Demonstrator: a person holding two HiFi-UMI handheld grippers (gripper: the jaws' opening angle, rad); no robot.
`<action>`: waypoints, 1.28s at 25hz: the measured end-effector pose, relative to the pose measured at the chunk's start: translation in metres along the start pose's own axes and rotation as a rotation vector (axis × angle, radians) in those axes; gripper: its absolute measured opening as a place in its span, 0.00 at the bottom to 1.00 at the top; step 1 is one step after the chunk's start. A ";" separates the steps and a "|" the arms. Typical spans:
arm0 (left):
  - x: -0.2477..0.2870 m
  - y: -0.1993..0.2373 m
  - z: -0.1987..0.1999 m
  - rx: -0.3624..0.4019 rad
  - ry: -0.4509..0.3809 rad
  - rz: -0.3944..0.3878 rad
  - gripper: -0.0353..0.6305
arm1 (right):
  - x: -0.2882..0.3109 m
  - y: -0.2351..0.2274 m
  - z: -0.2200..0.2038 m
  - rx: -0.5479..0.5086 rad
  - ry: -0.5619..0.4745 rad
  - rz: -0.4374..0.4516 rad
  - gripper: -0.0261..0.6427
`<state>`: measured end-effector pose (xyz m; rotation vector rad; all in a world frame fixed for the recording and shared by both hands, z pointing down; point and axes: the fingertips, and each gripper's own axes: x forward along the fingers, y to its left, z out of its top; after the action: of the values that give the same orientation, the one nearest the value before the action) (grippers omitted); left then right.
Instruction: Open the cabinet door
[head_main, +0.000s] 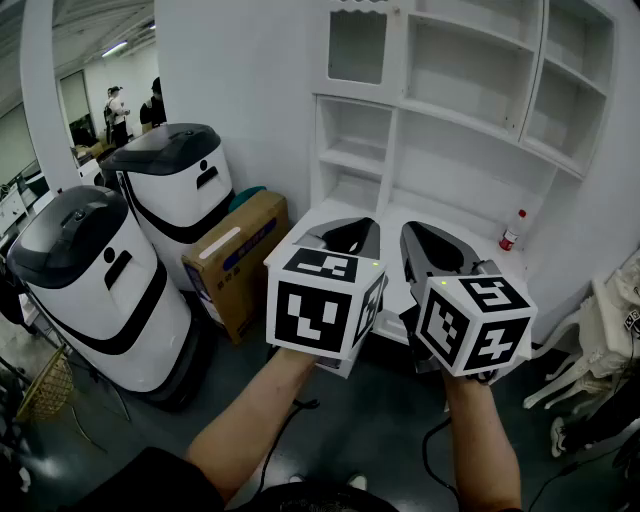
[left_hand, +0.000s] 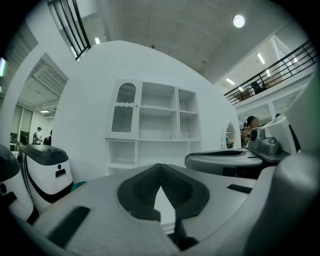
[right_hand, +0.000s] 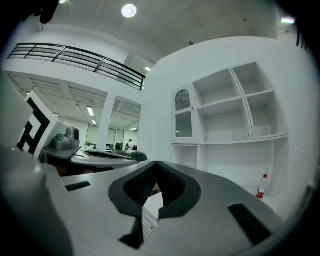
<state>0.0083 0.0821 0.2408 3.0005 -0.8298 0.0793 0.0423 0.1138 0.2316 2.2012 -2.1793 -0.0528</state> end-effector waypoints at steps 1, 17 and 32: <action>-0.001 0.003 -0.001 -0.001 0.000 -0.004 0.06 | 0.002 0.002 0.000 0.001 0.000 -0.006 0.07; 0.002 0.034 -0.010 0.001 0.009 -0.105 0.06 | 0.024 0.017 -0.012 0.024 0.030 -0.106 0.07; 0.058 0.039 -0.001 0.026 -0.008 -0.064 0.06 | 0.066 -0.029 -0.009 0.008 0.010 -0.051 0.07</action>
<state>0.0380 0.0185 0.2461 3.0510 -0.7379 0.0768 0.0726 0.0485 0.2393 2.2566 -2.1224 -0.0348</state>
